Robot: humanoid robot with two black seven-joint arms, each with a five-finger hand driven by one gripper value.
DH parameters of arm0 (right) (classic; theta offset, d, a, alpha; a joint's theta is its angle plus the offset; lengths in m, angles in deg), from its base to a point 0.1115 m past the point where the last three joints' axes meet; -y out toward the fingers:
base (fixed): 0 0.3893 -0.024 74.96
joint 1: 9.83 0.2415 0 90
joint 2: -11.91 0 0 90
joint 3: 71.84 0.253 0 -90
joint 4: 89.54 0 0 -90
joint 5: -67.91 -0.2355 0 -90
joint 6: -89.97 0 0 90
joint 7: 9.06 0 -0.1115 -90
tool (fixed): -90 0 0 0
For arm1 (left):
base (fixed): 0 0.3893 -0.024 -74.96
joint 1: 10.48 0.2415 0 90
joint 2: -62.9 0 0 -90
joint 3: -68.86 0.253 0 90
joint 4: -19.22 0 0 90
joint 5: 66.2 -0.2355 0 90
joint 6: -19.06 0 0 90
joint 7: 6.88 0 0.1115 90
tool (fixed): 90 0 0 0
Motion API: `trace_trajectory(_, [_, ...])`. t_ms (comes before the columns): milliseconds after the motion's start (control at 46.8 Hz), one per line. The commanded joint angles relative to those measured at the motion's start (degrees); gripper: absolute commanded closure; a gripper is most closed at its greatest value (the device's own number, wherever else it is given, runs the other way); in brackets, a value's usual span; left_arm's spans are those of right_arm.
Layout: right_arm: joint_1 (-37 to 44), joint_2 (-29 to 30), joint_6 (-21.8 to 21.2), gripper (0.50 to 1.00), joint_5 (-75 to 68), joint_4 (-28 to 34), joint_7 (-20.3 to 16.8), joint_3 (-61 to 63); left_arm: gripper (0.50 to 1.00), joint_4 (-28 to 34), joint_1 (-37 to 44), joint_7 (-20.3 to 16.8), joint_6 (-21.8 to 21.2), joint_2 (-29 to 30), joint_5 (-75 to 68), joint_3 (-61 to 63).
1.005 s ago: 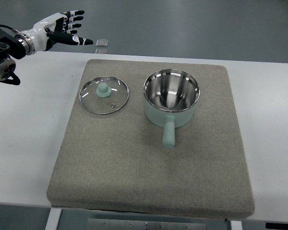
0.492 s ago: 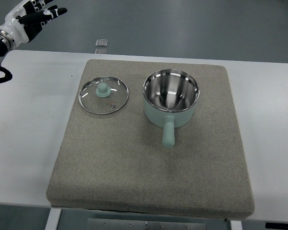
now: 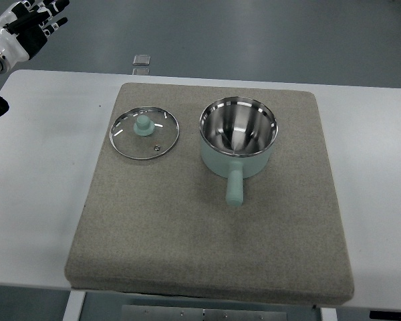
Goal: Place lid left of pot with left hand
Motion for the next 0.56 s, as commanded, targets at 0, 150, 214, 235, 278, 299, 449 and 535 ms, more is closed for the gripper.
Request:
trace_trajectory(0, [0.0, 0.0, 0.1, 0.576, 0.0, -0.1, 0.0, 0.0, 0.501, 0.0, 0.7, 0.0, 2.1, 0.0, 0.0, 0.0])
trace_trajectory(150, [0.0, 0.0, 0.0, 0.576, 0.1, 0.0, 0.0, 0.0, 0.501, 0.0, 1.5, 0.0, 4.5, 0.0, 0.2, -0.1])
trace_trajectory(214, [0.0, 0.0, 0.0, 0.576, 0.1, 0.0, 0.0, 0.1, 0.501, 0.0, 1.6, 0.0, 5.2, 0.1, 0.3, -0.2])
trace_trajectory(235, [0.0, 0.0, 0.0, 0.576, 0.1, 0.0, 0.0, 0.1, 0.501, 0.0, 1.6, 0.0, 5.3, 0.1, 0.3, -0.1])
trace_trajectory(278, [0.0, 0.0, 0.0, 0.576, 0.1, 0.1, 0.0, 0.1, 0.501, 0.0, 1.6, 0.0, 5.4, 0.1, 0.3, -0.1])
trace_trajectory(299, [0.1, 0.0, 0.0, 0.576, 0.1, 0.1, 0.0, 0.1, 0.504, 0.0, 1.6, 0.0, 5.3, 0.1, 0.3, -0.1])
trace_trajectory(449, [0.0, 0.0, 0.1, 0.576, -0.2, 0.1, 0.0, 0.3, 0.501, -0.1, 2.0, 0.0, 5.4, 0.0, 0.3, -0.2])
trace_trajectory(535, [0.0, 0.0, 0.1, 0.576, 0.0, 0.2, 0.0, 0.1, 0.501, -0.1, 2.0, 0.0, 5.7, 0.0, 0.3, -0.2])
